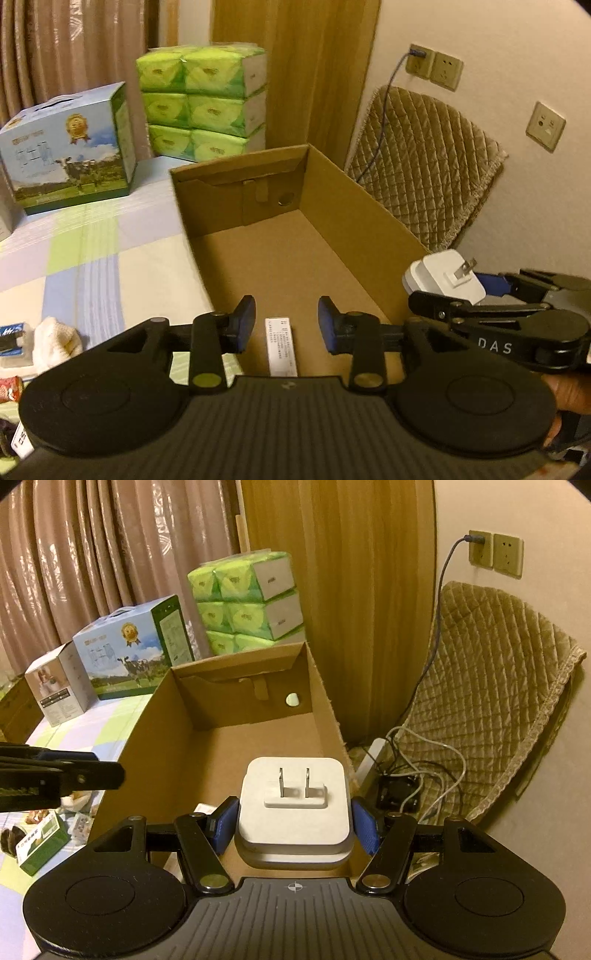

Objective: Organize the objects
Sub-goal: 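Carry the toothpaste box and plug adapter with both tools into the cardboard box, then open both tools to drop the items and withdraw from the box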

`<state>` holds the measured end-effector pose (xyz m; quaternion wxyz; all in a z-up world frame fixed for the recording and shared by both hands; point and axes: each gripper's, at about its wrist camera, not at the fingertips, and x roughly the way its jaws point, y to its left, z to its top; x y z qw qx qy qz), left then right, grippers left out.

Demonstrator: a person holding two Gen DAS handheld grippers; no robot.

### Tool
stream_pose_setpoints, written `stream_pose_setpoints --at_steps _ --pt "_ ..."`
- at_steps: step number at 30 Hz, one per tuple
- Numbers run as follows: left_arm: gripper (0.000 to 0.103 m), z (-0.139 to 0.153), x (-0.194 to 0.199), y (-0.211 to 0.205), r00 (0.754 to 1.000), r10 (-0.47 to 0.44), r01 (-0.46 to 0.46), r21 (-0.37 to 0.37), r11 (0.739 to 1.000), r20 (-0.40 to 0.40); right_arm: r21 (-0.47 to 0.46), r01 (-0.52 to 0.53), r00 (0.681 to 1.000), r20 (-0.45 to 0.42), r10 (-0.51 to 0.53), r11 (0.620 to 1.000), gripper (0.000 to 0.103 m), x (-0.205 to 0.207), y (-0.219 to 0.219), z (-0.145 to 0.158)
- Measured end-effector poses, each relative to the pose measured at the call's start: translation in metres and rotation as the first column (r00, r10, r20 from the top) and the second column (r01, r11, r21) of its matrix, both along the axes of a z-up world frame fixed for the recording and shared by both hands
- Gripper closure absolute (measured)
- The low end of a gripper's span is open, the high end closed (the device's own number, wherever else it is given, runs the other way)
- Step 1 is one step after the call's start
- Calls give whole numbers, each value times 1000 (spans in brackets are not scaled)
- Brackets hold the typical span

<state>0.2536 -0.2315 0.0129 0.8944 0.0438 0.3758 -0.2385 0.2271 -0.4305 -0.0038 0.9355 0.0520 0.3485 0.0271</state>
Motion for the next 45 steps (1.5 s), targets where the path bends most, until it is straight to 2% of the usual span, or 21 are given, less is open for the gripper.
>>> stream_pose_setpoints --at_steps 3,5,7,8,12,14,17,19,24,30,33,40,45 --pt "72 5 -5 10 1000 14 -14 0 1000 7 12 -10 1000 8 9 1000 41 2 4 2" --pt "72 8 -8 18 1000 25 -25 -6 1000 8 54 -27 999 39 25 998 39 3 4 5" --pt "71 11 -12 26 999 39 -39 -9 999 11 115 -27 997 69 19 993 20 2 1 10" --pt "71 12 -14 30 999 46 -46 -8 999 11 128 -16 996 89 5 992 20 -1 0 13" --pt "57 16 -29 52 996 83 -83 -5 997 21 119 -15 995 104 2 993 19 -13 5 26" --pt "56 17 -39 65 994 102 -102 -3 995 24 117 -19 995 99 7 993 19 -22 10 31" --pt "49 19 -54 87 990 137 -137 -5 991 24 126 -30 995 95 18 992 18 -40 22 39" --pt "42 20 -67 101 987 156 -157 0 988 29 130 -42 995 96 30 991 17 -53 33 44" --pt "35 23 -99 134 980 200 -200 -10 980 19 125 -93 990 113 79 988 14 -84 67 56" --pt "21 24 -141 173 970 240 -240 2 971 25 128 -152 984 109 139 980 6 -121 109 57" --pt "15 23 -160 197 960 277 -278 16 961 27 143 -183 981 93 170 973 2 -135 127 52" --pt "2 19 -191 252 922 385 -386 34 922 26 165 -239 971 56 233 957 2 -153 161 42" --pt "1 20 -203 279 896 444 -445 40 895 34 157 -270 963 48 266 950 2 -160 179 39"
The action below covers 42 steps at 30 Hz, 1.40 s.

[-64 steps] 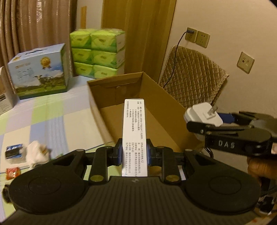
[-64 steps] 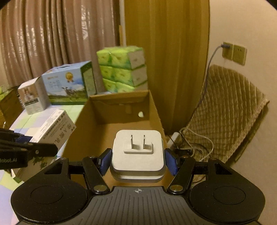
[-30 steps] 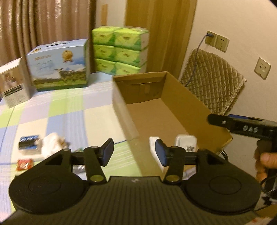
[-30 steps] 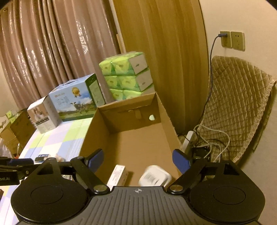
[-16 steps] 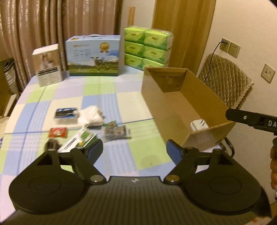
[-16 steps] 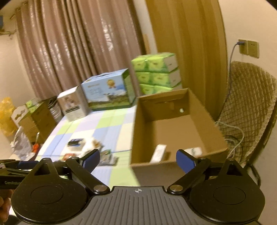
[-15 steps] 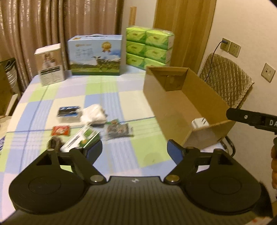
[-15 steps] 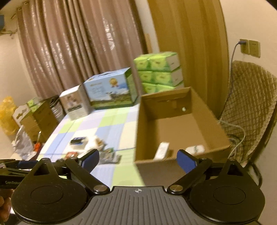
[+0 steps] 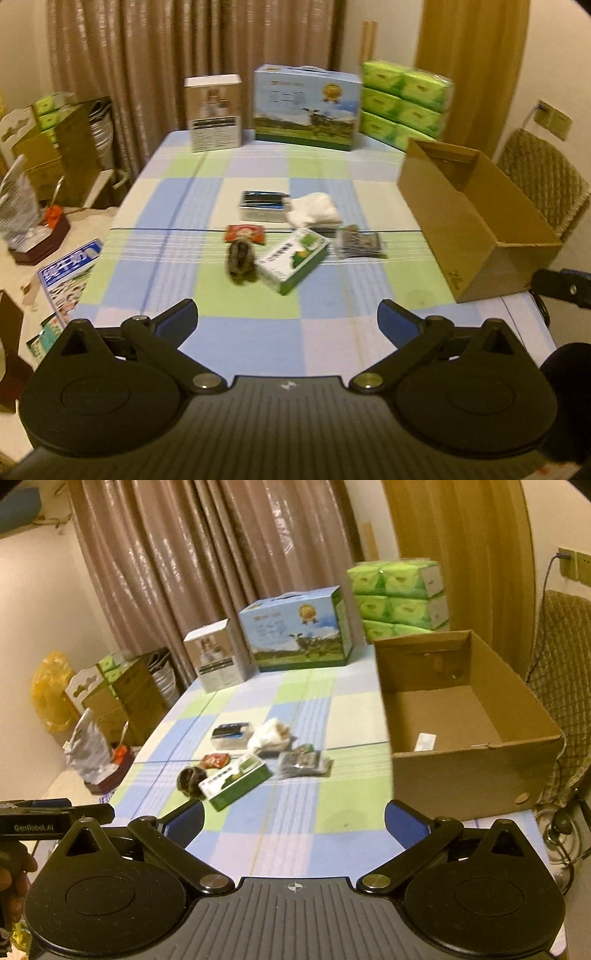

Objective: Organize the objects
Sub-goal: 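Open both tools to drop the items and withdraw from the box, then grasp the dark scrunchie with the left tool while the right tool grasps the green medicine box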

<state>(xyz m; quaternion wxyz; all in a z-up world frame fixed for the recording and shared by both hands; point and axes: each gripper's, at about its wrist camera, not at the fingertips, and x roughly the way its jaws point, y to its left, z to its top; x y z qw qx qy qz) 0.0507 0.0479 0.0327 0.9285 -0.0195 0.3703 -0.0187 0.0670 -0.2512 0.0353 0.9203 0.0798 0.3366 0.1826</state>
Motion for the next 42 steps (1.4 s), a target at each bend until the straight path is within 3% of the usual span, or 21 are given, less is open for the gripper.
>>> stream_pose_setpoints --at_steps 12,27,42 --pt "1 0 -10 29 998 68 -68 -14 998 6 -17 -32 999 -8 32 999 2 -4 19 -5" --pt "1 -7 -8 34 997 71 -71 -27 997 -5 -33 -45 999 -26 44 998 2 1 28 -14" --pt "1 -22 27 48 997 67 -67 3 998 -30 -53 -85 996 -44 83 995 2 35 60 -33"
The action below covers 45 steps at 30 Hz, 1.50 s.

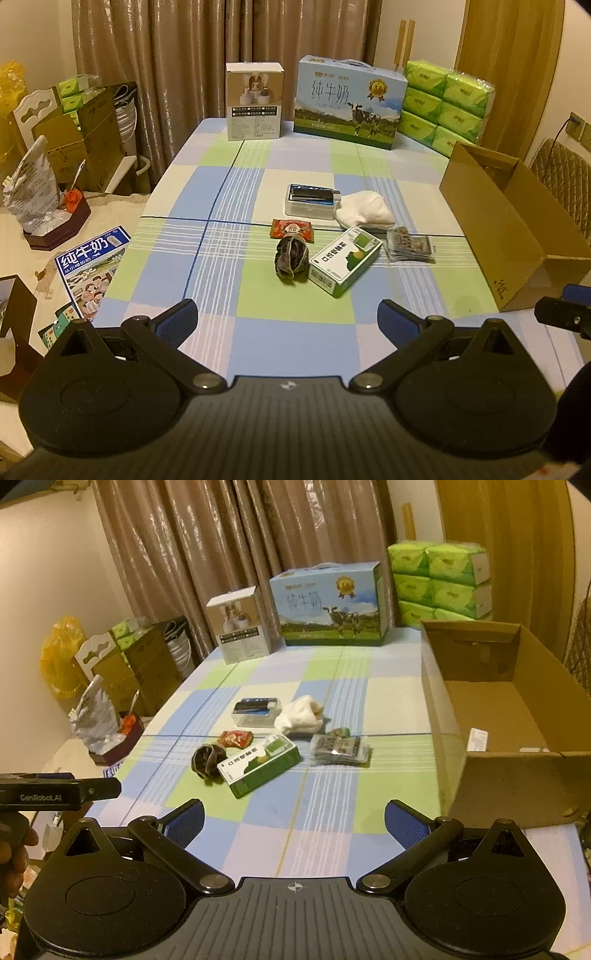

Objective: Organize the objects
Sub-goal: 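Grasp the dark scrunchie with the left tool while the right tool grasps the green medicine box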

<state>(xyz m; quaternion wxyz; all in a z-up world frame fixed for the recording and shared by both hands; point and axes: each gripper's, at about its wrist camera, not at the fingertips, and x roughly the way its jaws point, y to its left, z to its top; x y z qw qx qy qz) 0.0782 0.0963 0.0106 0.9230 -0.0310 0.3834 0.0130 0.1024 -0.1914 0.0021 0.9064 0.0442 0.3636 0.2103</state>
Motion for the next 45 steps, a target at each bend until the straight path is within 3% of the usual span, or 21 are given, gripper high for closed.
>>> stream_pose_setpoints --at_steps 8,12,16,23,28,31,35,40,45 --pt "4 -25 43 11 999 -43 43 13 999 -24 -8 -19 999 -41 19 1000 2 37 23 -28" --pt "13 -42 70 18 996 -76 78 31 996 -51 -16 -34 997 -68 33 999 2 59 38 -45" --pt "30 -64 99 23 990 -120 123 32 992 -77 -25 -38 996 -84 35 999 2 77 50 -60" --pt "51 -106 139 24 974 -194 196 1 981 -119 -58 -31 992 -121 24 998 2 100 59 -87" --pt "78 -124 155 22 968 -222 221 -24 975 -116 -73 -34 990 -139 24 997 2 110 64 -102" --pt "88 -129 164 23 968 -227 225 -32 974 -109 -77 -22 990 -140 11 997 2 115 62 -107" --pt "93 -130 164 16 954 -288 282 -73 956 -80 -74 18 990 -140 -28 997 2 120 53 -110" --pt "93 -125 155 -8 914 -402 393 -133 910 -56 -31 43 990 -134 -46 999 2 124 50 -106" --pt "93 -121 150 -3 943 -327 323 -78 943 -54 -23 -17 994 -109 14 1000 2 127 72 -103"
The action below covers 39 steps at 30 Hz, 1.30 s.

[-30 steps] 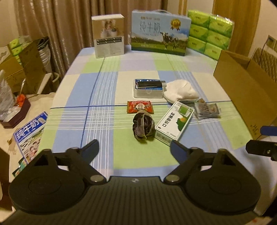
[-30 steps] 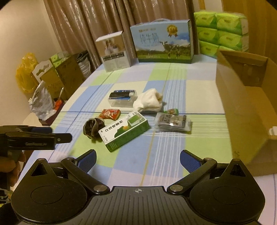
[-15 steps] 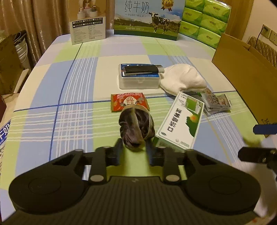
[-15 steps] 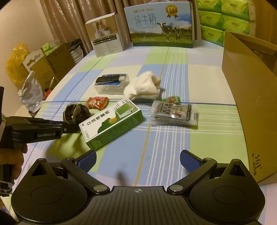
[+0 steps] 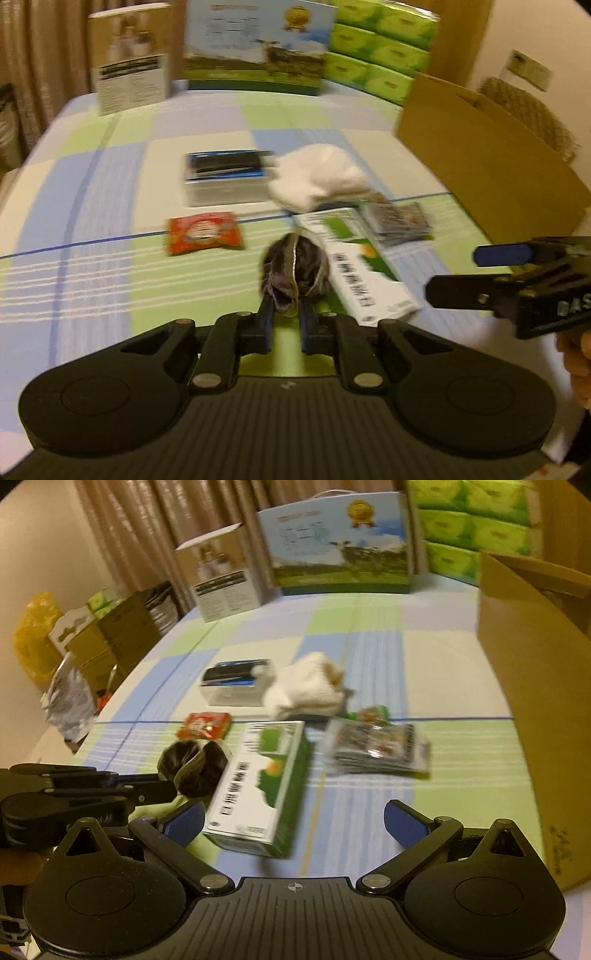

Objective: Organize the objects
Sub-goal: 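Grasp the dark scrunchie with the left tool while the right tool grasps the green medicine box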

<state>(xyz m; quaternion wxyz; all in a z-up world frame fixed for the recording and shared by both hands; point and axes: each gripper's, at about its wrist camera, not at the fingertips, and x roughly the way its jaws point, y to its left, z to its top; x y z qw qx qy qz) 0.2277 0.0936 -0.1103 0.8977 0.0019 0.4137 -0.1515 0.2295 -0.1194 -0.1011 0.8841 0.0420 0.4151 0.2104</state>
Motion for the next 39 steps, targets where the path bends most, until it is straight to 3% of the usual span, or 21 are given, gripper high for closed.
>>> stream_pose_setpoints --at_steps 6,8,10,11,12,13,21,28,33,37,39 --pt "93 -3 -2 25 997 83 -83 -3 997 -1 -8 -54 998 -10 54 998 6 13 29 -13" --pt "92 -2 -4 30 996 85 -84 -17 996 13 -42 -74 997 -15 73 996 15 18 38 -19" --pt "79 -1 -5 33 996 85 -84 -28 996 16 -76 -91 996 -25 89 993 28 23 42 -26" --pt "77 -1 -5 34 996 87 -86 -26 996 18 -84 -102 995 -33 99 991 34 25 42 -28" --pt "76 -2 -5 34 996 81 -80 -25 996 21 -91 -111 993 -39 107 990 46 25 41 -29" --pt "75 -2 -6 34 997 69 -68 -25 997 23 -105 -113 993 -38 109 988 48 25 38 -29" --pt "63 -5 -3 8 992 -99 94 67 993 74 -201 -103 994 -39 98 974 50 18 7 -20" --pt "48 -17 11 -19 972 -227 218 109 970 68 -189 -80 996 -53 71 979 50 12 -12 -17" --pt "48 -23 17 -35 958 -282 276 88 957 59 -192 -74 997 -50 66 979 50 9 -18 -19" --pt "74 -21 15 -42 960 -277 272 80 959 52 -180 -75 997 -33 70 981 47 8 -19 -18" --pt "78 -18 10 -42 963 -263 259 82 962 53 -179 -77 997 -15 75 981 43 9 -18 -18"
